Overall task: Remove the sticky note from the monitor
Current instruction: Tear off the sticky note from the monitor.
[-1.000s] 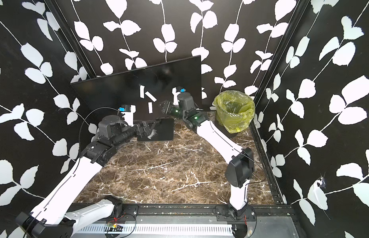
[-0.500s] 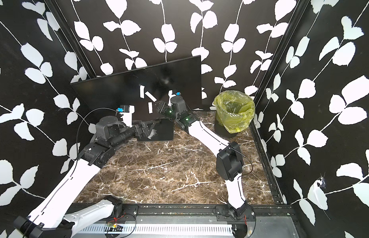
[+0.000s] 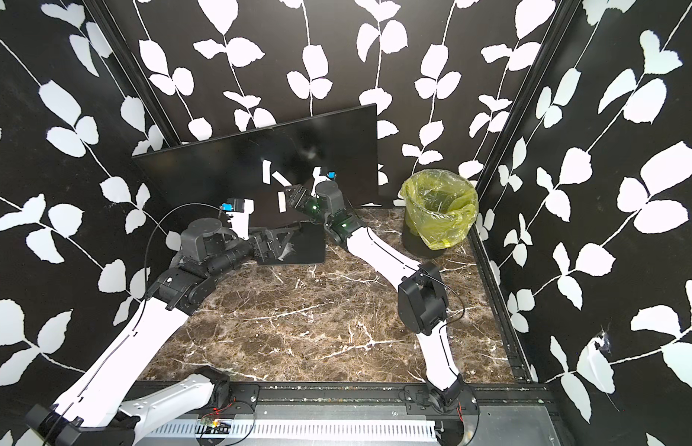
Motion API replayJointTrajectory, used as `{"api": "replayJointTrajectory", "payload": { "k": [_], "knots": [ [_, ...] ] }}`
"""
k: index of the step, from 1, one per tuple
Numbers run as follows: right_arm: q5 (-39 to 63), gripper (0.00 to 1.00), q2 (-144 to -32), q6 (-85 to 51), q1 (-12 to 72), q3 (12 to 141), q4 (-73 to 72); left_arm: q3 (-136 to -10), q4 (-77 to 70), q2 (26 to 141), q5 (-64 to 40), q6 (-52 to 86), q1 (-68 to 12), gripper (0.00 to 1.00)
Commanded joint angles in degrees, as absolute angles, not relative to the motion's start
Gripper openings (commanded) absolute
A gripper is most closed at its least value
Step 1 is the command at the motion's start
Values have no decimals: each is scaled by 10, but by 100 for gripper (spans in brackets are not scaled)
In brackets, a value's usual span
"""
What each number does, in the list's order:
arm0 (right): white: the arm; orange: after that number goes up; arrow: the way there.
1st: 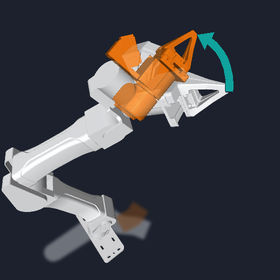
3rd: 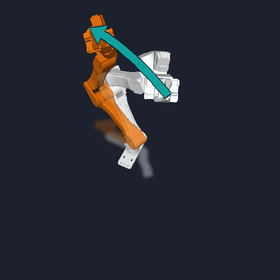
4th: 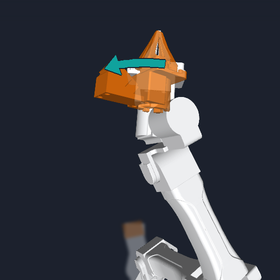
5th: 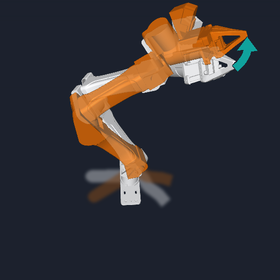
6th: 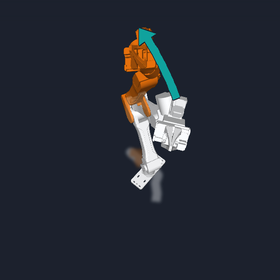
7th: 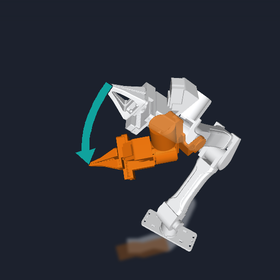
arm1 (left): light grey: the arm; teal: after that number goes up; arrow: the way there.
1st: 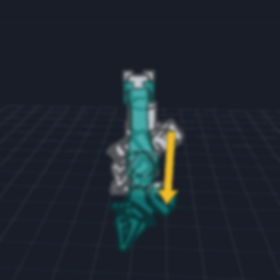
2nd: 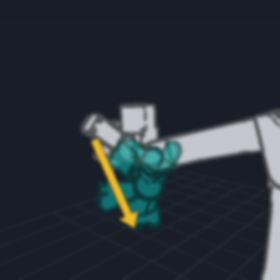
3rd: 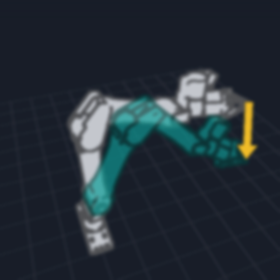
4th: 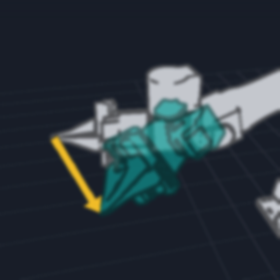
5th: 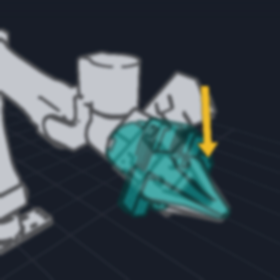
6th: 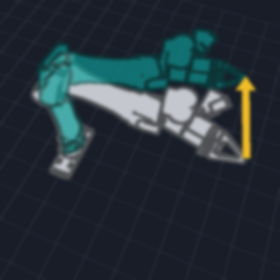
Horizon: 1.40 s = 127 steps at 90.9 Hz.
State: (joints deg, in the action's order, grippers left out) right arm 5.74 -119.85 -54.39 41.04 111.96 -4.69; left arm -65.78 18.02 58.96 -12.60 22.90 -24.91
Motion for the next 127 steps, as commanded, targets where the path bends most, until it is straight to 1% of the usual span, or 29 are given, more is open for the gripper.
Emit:
{"api": "replayJointTrajectory", "payload": {
  "k": [1, 39, 89, 118, 127],
  "knots": [
    [46, 58, -1207, -555, 415, 1143, -79, -655, 188, 574, -131, 227, -245, 99],
    [46, 58, -1228, -562, 415, 1171, -100, -655, 190, 572, -130, 232, -245, 99],
    [37, 58, -1248, -560, 415, 1207, -51, -654, 202, 560, -126, 228, -245, 99],
    [39, 58, -1245, -552, 415, 1202, -101, -657, 202, 565, -130, 224, -245, 99],
    [43, 57, -1240, -547, 415, 1200, -107, -658, 202, 566, -131, 223, -245, 99]
  ]
}}
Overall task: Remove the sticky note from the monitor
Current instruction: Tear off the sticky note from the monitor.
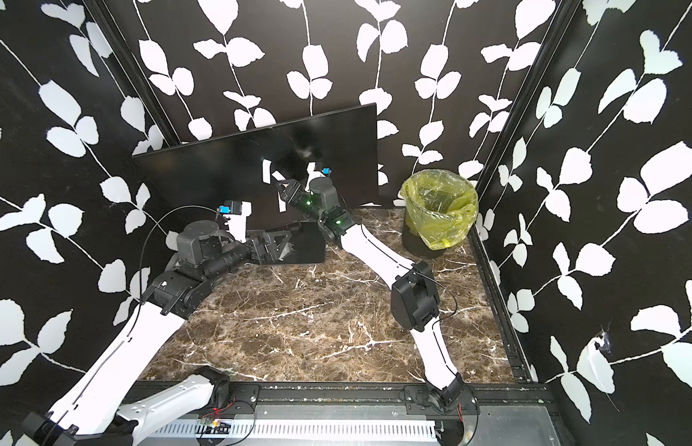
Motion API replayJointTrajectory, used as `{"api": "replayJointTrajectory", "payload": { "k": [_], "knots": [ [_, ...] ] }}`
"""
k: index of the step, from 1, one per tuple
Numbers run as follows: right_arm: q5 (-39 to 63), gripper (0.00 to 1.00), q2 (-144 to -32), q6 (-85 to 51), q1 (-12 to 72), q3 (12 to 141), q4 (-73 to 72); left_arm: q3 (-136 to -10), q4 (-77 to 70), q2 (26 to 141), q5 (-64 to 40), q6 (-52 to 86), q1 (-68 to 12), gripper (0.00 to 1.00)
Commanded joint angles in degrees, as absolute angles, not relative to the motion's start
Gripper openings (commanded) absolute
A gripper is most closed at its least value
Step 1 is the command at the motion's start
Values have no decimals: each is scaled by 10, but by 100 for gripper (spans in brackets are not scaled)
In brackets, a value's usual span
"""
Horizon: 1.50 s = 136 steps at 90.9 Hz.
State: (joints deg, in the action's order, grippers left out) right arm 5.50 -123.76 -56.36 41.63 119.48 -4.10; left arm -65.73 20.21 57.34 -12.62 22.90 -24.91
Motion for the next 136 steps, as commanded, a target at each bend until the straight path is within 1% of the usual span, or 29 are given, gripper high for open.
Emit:
{"api": "replayJointTrajectory", "payload": {
  "k": [1, 13, 38, 48, 67, 80, 88, 94, 104, 116, 123, 128, 136],
  "knots": [
    [43, 57, -1239, -547, 415, 1200, -108, -658, 203, 566, -130, 223, -245, 99],
    [44, 54, -1227, -544, 414, 1190, -115, -659, 202, 569, -131, 223, -245, 99],
    [39, 51, -1215, -542, 414, 1179, -113, -657, 200, 569, -132, 226, -245, 99],
    [40, 48, -1213, -542, 413, 1176, -115, -658, 200, 567, -133, 227, -245, 99],
    [41, 38, -1207, -544, 411, 1167, -122, -656, 202, 562, -131, 230, -245, 99],
    [41, 30, -1204, -545, 409, 1162, -124, -657, 201, 562, -132, 231, -245, 99],
    [43, 23, -1202, -547, 409, 1159, -129, -657, 200, 563, -133, 233, -245, 99],
    [44, 21, -1200, -547, 409, 1157, -131, -657, 200, 563, -133, 233, -245, 99],
    [46, 13, -1196, -545, 409, 1152, -136, -657, 199, 563, -134, 234, -245, 99],
    [49, 6, -1190, -542, 409, 1151, -140, -656, 198, 563, -134, 235, -245, 99],
    [51, 4, -1186, -543, 408, 1151, -142, -656, 197, 563, -134, 235, -245, 99],
    [53, 0, -1186, -543, 408, 1151, -143, -656, 196, 563, -134, 236, -245, 99],
    [56, 0, -1183, -542, 409, 1149, -144, -655, 195, 564, -134, 235, -245, 99]
  ]
}}
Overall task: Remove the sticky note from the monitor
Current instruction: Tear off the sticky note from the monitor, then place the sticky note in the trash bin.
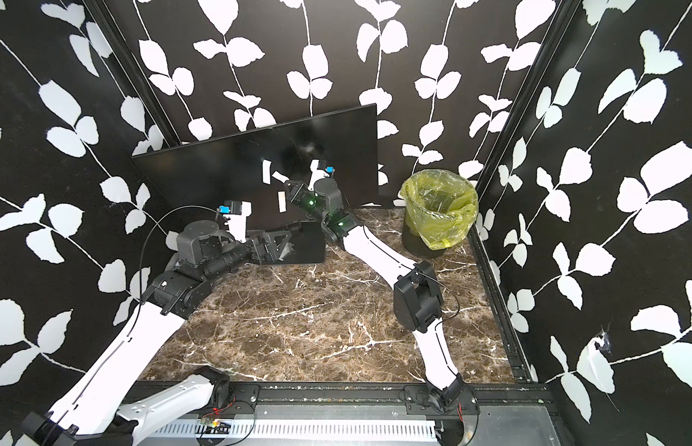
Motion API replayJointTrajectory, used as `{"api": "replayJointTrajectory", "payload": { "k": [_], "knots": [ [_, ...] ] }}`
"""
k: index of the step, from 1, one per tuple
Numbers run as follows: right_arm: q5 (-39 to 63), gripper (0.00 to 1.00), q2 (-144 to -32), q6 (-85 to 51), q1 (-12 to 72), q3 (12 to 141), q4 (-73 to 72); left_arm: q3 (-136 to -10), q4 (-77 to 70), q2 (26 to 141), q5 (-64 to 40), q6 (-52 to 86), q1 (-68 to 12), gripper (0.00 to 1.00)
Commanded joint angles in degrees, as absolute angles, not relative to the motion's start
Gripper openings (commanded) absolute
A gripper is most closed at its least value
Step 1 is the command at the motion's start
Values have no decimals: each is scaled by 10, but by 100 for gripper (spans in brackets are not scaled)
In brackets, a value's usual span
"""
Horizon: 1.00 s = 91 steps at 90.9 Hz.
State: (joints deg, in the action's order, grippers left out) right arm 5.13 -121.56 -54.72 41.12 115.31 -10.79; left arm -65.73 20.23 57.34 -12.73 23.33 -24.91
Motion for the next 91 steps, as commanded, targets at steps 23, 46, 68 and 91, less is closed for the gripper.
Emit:
{"api": "replayJointTrajectory", "payload": {
  "k": [23, 46, 68, 91],
  "knots": [
    [47, 0, -1145, -528, 408, 1107, -143, -654, 195, 561, -134, 236, -245, 98],
    [39, 0, -1075, -485, 406, 1033, -113, -660, 172, 575, -146, 248, -245, 99],
    [21, 0, -970, -392, 368, 947, -4, -675, 153, 585, -148, 256, -245, 99],
    [-8, 0, -845, -269, 280, 925, 194, -694, 149, 596, -151, 254, -245, 99]
  ]
}}
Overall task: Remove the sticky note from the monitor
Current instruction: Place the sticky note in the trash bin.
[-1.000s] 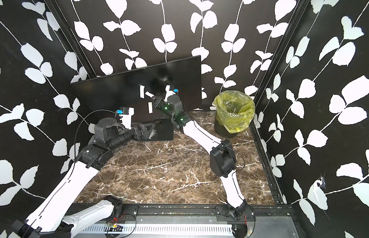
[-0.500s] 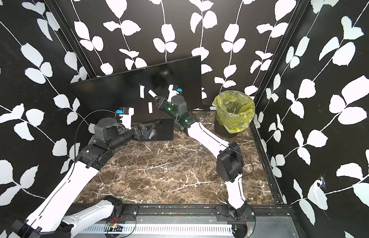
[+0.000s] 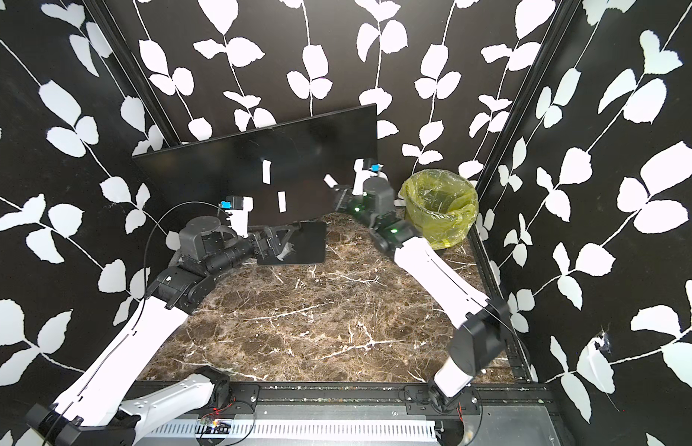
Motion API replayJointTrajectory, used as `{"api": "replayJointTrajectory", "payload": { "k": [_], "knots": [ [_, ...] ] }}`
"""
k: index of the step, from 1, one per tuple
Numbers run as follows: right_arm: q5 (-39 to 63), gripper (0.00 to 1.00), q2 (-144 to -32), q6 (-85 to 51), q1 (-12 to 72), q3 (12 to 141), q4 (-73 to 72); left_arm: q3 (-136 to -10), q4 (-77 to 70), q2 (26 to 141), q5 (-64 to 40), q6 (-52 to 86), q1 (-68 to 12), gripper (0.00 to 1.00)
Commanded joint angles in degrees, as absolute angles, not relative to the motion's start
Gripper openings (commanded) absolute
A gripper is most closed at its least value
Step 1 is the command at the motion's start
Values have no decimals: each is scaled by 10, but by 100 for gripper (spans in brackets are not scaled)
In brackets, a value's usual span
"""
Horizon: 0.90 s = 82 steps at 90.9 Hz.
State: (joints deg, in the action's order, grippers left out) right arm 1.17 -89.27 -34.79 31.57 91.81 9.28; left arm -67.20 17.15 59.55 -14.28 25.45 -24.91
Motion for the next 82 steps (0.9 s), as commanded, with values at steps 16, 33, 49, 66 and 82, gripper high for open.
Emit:
{"api": "replayJointTrajectory", "payload": {
  "k": [16, 33, 49, 66, 82],
  "knots": [
    [-3, 0, -835, -188, 192, 995, 356, -708, 141, 609, -154, 253, -245, 99],
    [-55, 0, -844, -118, 110, 1049, 482, -728, 136, 620, -155, 255, -245, 99],
    [-28, 0, -879, -104, 36, 1097, 538, -738, 140, 625, -159, 251, -245, 99],
    [-6, 3, -962, -90, -2, 1186, 610, -738, 143, 628, -160, 250, -245, 99],
    [-4, 16, -1031, -78, -26, 1252, 642, -733, 144, 627, -159, 248, -245, 99]
  ]
}}
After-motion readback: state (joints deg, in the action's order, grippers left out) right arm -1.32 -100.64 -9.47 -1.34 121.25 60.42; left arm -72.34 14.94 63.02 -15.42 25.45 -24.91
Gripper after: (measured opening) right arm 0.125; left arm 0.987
